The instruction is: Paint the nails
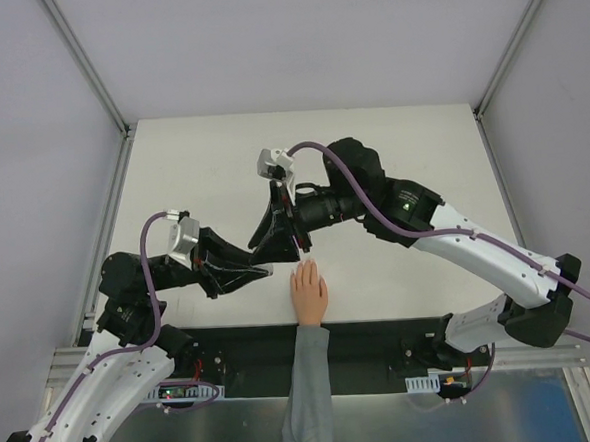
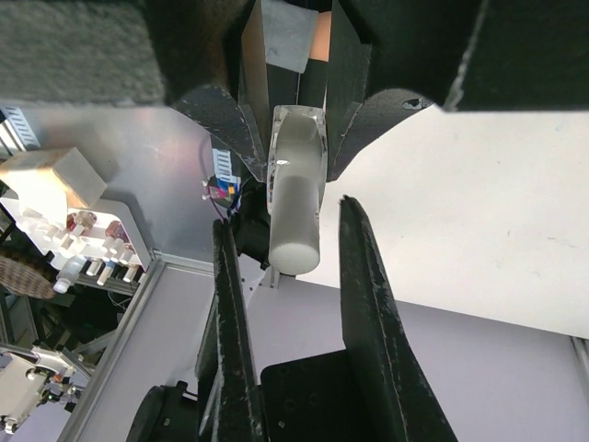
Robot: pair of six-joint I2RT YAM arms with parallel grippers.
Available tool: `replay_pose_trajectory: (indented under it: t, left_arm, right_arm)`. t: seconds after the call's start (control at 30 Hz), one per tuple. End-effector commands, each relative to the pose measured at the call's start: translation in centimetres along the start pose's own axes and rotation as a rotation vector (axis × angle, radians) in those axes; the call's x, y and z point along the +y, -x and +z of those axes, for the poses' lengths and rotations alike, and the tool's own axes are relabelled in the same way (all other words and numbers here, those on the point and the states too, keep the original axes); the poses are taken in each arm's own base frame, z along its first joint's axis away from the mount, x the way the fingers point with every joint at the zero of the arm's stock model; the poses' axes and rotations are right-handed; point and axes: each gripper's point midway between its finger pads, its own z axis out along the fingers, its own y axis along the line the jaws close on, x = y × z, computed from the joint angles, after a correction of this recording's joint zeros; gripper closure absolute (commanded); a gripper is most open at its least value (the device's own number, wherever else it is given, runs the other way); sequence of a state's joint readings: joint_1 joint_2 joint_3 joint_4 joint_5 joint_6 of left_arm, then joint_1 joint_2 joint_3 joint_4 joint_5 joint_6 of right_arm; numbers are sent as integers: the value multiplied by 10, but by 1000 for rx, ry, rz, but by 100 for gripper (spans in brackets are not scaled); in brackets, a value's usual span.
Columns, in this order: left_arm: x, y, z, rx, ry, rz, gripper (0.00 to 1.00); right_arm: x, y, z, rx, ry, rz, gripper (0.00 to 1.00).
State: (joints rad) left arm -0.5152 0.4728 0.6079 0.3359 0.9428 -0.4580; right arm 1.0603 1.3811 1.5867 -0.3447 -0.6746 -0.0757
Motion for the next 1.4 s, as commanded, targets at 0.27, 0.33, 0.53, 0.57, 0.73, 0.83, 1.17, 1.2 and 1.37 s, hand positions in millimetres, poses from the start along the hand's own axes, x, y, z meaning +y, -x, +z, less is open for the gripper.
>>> replay_pose_trajectory:
  t: [0.27,0.33,0.53,0.57,0.73,0.83,1.17,1.2,1.37]
  left_arm:
    - [8,25,3,-54,64,55,100]
    - [19,33,4,-70,122,60,100]
    - [67,43,-3,-112,377,71,100]
    - [72,42,-4,-112,397,84,100]
    - [86,38,-2,-91,430,87,100]
    - [84,33,-2,-81,416,76,100]
    - [43,12,-10,-55,283,30,20]
    - [42,4,-13,-40,288,11,11]
    - [29,3,-29,-55,335,-5,7]
  right_arm:
    - [4,-2,4,-11,45,-11,80]
    - [-3,-8,4,4,-39,-36,95]
    - [-68,-14,-15,-63,-847,-73,99]
    - [-79,-14,-27,-107,-983,-56,99]
    - [-64,-10,-16,-179,-1024,-39,99]
    - [-62,-2,-20,-201,-1014,-52,99]
    - [-91,-21,-60,-324,-972,-99,99]
    - [-95,-12,-69,-379,-985,-127,99]
    - [-133,-55,-105,-468,-1071,-125,99]
